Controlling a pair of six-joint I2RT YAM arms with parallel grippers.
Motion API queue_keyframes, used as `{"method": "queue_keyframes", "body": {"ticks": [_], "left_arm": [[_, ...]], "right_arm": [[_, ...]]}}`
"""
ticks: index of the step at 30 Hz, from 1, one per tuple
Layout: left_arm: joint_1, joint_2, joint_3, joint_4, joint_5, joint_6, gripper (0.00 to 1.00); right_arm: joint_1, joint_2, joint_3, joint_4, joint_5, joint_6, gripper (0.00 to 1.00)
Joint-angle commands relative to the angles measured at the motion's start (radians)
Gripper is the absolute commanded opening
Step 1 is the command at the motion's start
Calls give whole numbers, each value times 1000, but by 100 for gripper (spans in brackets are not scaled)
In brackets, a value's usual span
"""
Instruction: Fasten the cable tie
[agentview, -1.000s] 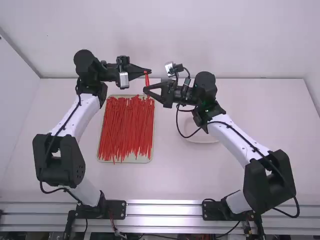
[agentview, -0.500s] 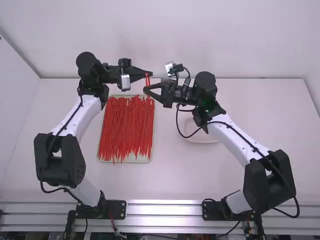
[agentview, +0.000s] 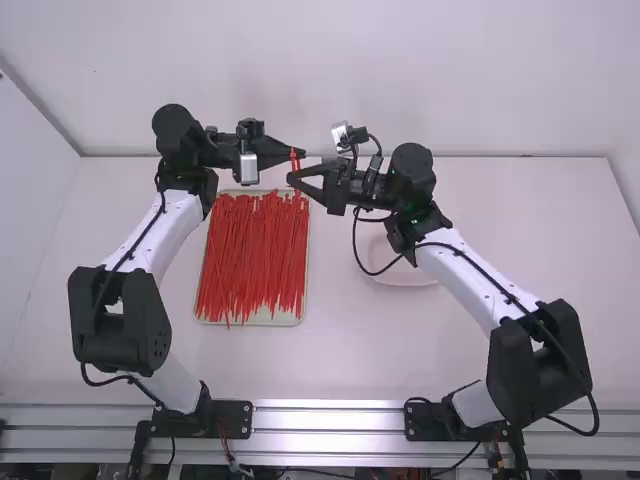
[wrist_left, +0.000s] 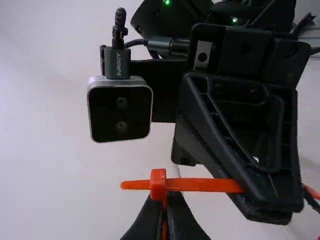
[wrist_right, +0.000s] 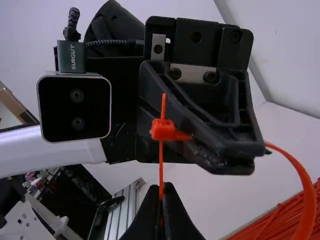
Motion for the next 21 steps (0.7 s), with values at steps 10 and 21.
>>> {"method": "queue_keyframes", "body": {"ticks": [10,21], "left_arm": [[-9,-1,-21,-19,31,-1,2],[-12,-1,-45,-18,31,0,2]], "right_arm": [[-7,1,-4,42,18,23,0],[-17,1,-4,86,29,37,0]]}}
